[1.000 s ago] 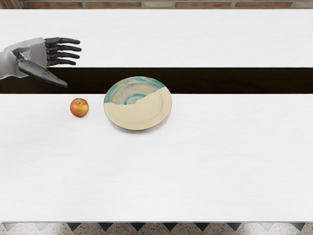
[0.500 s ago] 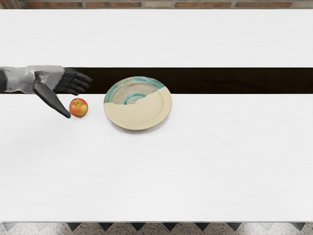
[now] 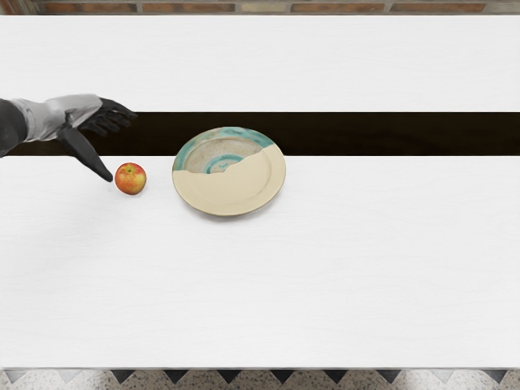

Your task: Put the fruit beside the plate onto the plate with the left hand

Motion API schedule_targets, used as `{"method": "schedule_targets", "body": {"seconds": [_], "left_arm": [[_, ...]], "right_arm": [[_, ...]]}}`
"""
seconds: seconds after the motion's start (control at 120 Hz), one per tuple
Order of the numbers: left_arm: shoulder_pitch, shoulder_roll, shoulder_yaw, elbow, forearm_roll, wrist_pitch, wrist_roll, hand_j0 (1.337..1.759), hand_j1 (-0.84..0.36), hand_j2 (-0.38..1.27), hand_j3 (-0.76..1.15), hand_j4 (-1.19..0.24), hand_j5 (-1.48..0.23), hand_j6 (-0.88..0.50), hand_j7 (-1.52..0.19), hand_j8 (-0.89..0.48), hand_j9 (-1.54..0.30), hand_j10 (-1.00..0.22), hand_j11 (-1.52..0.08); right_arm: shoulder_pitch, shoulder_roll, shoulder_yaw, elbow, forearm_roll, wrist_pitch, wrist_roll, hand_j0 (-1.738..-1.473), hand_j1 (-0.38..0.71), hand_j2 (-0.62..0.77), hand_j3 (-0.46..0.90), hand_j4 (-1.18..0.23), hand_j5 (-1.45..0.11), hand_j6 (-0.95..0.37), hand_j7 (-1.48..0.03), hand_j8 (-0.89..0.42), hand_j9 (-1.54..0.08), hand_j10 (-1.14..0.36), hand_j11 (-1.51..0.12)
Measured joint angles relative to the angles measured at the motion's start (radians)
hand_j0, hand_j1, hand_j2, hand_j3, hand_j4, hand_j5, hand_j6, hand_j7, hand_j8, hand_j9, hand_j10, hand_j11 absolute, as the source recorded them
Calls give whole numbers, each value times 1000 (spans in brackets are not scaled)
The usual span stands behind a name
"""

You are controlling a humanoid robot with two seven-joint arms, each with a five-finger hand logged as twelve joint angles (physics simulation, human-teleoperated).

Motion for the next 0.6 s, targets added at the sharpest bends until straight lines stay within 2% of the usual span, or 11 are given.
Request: {"method": "schedule_targets", "body": {"seconds": [0.108,0.2,0.408,0.533,0.6], "left_arm": [[-2,-43,12,-10,81,71,67,1658,58,52,0,-249,-319,-250,-319,-249,-318,-248,-318],[-14,-78,33,-14,141,126,96,1658,58,52,0,-249,-319,-250,-319,-250,-318,-248,-318],[-90,-132,158,-16,227,255,113,1658,58,52,0,-249,-319,-250,-319,-250,-318,-249,-318],[-105,-133,211,-16,240,300,115,1658,58,52,0,-249,-319,-250,-319,-250,-318,-249,-318],[-106,-166,230,-17,242,309,116,1658,58,52,0,-249,-319,-250,-319,-250,-318,-248,-318]], "right_arm": [[0,0,0,0,0,0,0,-1658,-305,-7,0,-37,-47,-37,-47,-37,-47,-37,-47],[0,0,0,0,0,0,0,-1658,-305,-7,0,-37,-47,-37,-47,-37,-47,-37,-47],[0,0,0,0,0,0,0,-1658,-305,-7,0,-37,-47,-37,-47,-37,-47,-37,-47],[0,0,0,0,0,0,0,-1658,-305,-7,0,-37,-47,-37,-47,-37,-47,-37,-47],[0,0,0,0,0,0,0,-1658,-305,-7,0,-37,-47,-37,-47,-37,-47,-37,-47]]}}
